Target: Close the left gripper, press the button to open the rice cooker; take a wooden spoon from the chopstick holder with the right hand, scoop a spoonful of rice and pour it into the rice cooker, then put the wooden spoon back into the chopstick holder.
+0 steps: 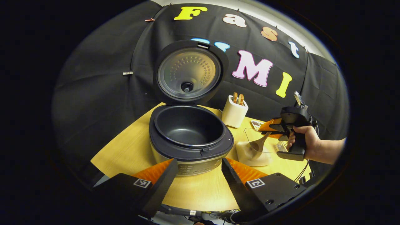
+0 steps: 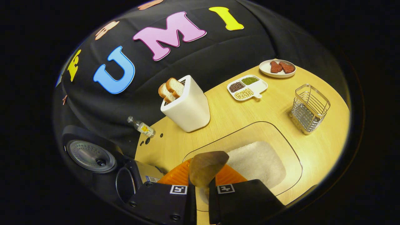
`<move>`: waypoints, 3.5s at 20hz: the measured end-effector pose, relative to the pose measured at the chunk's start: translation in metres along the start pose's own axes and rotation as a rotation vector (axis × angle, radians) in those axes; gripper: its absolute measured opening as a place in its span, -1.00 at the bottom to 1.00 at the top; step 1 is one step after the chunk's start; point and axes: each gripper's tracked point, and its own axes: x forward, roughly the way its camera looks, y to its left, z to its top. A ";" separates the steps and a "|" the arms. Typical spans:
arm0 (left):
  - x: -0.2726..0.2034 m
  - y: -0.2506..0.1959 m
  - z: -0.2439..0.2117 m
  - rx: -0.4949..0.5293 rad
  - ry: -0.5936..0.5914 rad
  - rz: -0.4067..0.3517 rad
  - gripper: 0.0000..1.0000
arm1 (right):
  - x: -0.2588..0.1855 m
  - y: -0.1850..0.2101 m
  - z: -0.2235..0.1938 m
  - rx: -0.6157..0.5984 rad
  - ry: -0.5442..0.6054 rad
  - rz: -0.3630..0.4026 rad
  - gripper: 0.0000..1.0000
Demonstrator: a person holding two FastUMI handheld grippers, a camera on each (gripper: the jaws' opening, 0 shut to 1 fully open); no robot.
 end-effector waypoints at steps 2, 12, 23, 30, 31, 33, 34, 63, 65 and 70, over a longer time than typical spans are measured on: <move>-0.001 -0.001 -0.001 0.001 0.003 0.001 0.84 | -0.004 -0.005 0.000 0.025 0.007 0.002 -0.60; -0.005 -0.010 0.016 0.043 -0.036 -0.018 0.91 | -0.044 -0.068 0.028 0.406 -0.025 -0.016 -0.61; -0.009 -0.011 0.021 0.035 -0.075 -0.034 0.92 | -0.081 -0.045 0.080 0.644 -0.090 0.098 -0.61; -0.018 0.017 0.007 -0.039 -0.074 0.013 0.92 | -0.091 0.046 0.080 0.631 -0.032 0.248 -0.62; -0.020 0.023 0.006 -0.036 -0.079 0.024 0.92 | -0.091 0.060 0.077 0.614 -0.023 0.264 -0.62; -0.024 0.033 0.008 -0.039 -0.088 0.043 0.91 | -0.087 0.087 0.069 0.590 0.007 0.296 -0.61; -0.027 0.038 0.008 -0.044 -0.088 0.053 0.91 | -0.087 0.099 0.065 0.586 0.026 0.310 -0.62; -0.037 0.081 0.014 -0.216 -0.072 0.094 0.92 | -0.029 0.254 -0.082 -0.532 0.029 0.461 -0.62; -0.037 0.082 0.016 -0.216 -0.075 0.099 0.91 | -0.032 0.260 -0.088 -0.601 0.019 0.484 -0.62; -0.036 0.080 0.019 -0.205 -0.077 0.112 0.84 | -0.036 0.265 -0.111 -0.774 0.005 0.538 -0.61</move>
